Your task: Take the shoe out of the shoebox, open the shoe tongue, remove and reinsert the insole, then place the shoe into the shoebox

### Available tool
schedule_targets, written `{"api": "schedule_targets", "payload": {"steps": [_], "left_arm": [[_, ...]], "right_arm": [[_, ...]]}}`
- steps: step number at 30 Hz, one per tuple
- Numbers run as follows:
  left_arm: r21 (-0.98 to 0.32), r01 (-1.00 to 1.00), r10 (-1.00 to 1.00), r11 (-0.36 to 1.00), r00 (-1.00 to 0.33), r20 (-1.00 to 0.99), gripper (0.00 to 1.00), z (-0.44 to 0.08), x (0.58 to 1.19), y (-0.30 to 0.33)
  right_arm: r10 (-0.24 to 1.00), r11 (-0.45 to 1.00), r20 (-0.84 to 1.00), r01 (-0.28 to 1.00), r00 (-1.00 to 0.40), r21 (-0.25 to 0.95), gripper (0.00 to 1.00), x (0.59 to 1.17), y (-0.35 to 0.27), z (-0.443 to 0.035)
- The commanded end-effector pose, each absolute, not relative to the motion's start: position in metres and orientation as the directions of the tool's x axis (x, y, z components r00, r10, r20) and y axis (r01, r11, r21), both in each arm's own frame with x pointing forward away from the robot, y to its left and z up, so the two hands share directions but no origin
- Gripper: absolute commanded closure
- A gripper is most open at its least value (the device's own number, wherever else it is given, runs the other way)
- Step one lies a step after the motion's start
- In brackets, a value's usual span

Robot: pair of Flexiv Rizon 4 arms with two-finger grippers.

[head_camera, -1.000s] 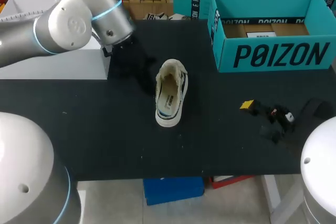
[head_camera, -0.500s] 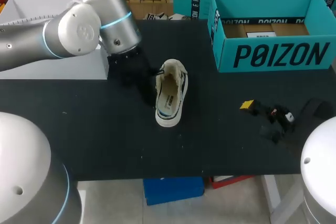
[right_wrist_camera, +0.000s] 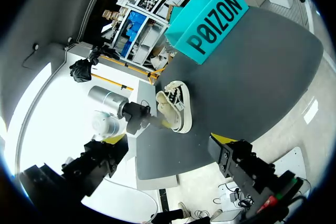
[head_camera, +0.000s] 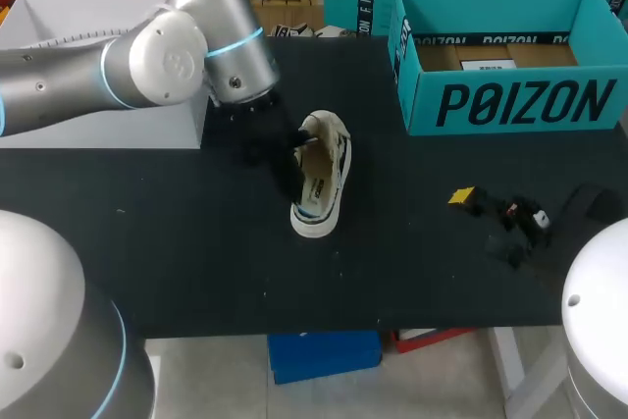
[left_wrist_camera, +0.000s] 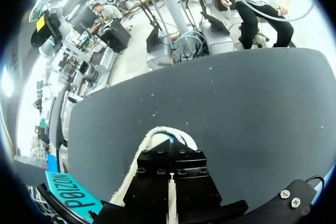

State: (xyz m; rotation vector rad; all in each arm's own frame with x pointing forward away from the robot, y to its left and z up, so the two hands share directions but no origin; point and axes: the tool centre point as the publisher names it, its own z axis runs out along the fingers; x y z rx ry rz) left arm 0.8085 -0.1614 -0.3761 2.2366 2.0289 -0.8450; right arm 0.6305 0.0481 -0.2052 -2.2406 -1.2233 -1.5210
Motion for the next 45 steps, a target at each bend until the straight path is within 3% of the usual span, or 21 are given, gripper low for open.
{"api": "schedule_targets", "payload": {"steps": [1, 21, 34, 45], "left_arm": [[-0.354, 0.920, 0.925, -0.167, 0.022, -0.380, 1.00, -0.384, 0.813, -0.169], [-0.379, 0.909, 0.928, -0.170, 0.019, -0.371, 1.00, -0.397, 0.815, -0.172], [-0.340, 0.899, 0.944, -0.277, 0.188, -0.270, 1.00, -0.403, 0.825, -0.193], [-0.240, 0.930, 0.950, -0.277, 0.228, -0.212, 1.00, -0.415, 0.826, -0.190]], "right_arm": [[0.521, -0.199, 0.841, 0.979, 0.148, -0.048, 0.00, 0.630, 0.044, -0.206], [0.521, -0.199, 0.841, 0.979, 0.148, -0.048, 0.00, 0.630, 0.044, -0.206], [0.521, -0.199, 0.841, 0.979, 0.148, -0.048, 0.00, 0.630, 0.044, -0.206], [0.521, -0.199, 0.841, 0.979, 0.148, -0.048, 0.00, 0.630, 0.044, -0.206]]}}
